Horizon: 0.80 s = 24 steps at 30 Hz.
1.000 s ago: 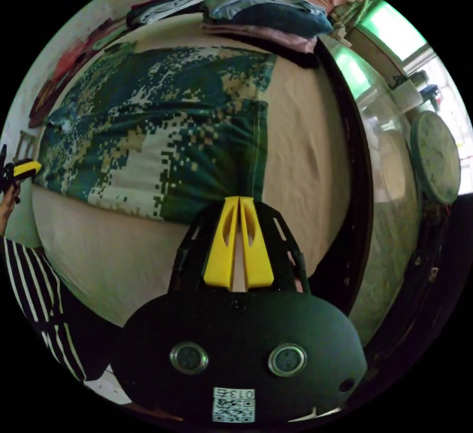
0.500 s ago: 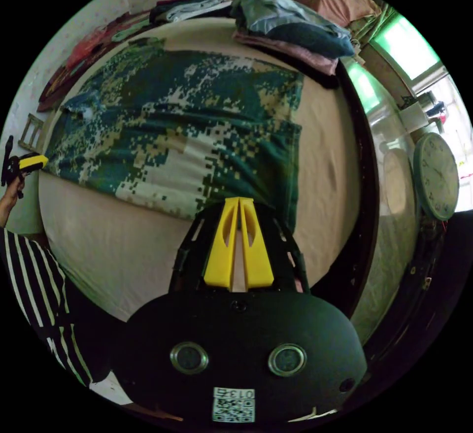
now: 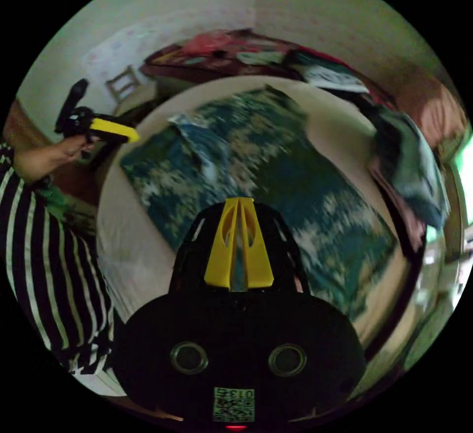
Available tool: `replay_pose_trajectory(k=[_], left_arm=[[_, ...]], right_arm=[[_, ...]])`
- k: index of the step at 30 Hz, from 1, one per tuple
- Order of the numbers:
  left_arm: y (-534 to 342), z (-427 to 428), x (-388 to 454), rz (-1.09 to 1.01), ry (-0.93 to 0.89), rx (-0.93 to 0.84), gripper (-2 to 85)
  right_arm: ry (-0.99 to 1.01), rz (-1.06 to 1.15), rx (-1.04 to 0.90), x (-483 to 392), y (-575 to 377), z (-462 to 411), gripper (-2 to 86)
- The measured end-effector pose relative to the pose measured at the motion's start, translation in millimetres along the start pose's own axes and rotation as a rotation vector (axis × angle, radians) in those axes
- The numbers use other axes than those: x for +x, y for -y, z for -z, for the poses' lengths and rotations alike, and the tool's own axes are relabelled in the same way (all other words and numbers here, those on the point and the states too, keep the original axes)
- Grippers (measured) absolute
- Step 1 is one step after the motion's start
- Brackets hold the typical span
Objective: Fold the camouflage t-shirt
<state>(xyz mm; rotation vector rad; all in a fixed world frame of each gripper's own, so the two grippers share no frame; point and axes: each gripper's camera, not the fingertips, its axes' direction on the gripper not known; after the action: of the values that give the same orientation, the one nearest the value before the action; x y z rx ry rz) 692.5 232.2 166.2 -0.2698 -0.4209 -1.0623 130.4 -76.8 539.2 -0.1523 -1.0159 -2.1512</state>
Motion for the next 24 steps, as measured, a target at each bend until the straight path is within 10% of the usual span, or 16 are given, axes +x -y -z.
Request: replay_pose_trajectory(k=[8,19,24], left_arm=[[1.5,-32.2,-5.0,-0.023,0.040,-0.079,-0.1],[-19.9,-37.8,-30.2,0.084,-0.073,-0.034,-0.4],[-21.5,-21.2,-43.3,0.129,-0.077,0.021,-0.4]], right_arm=[[0.009,0.451,-0.086,-84.0,137.7,-77.1,4.8],[0.100,-0.139,-0.135,44.3,174.4,-71.9,1.6],[0.134,0.142,-0.039,-3.5,202.0,-47.6,6.3]])
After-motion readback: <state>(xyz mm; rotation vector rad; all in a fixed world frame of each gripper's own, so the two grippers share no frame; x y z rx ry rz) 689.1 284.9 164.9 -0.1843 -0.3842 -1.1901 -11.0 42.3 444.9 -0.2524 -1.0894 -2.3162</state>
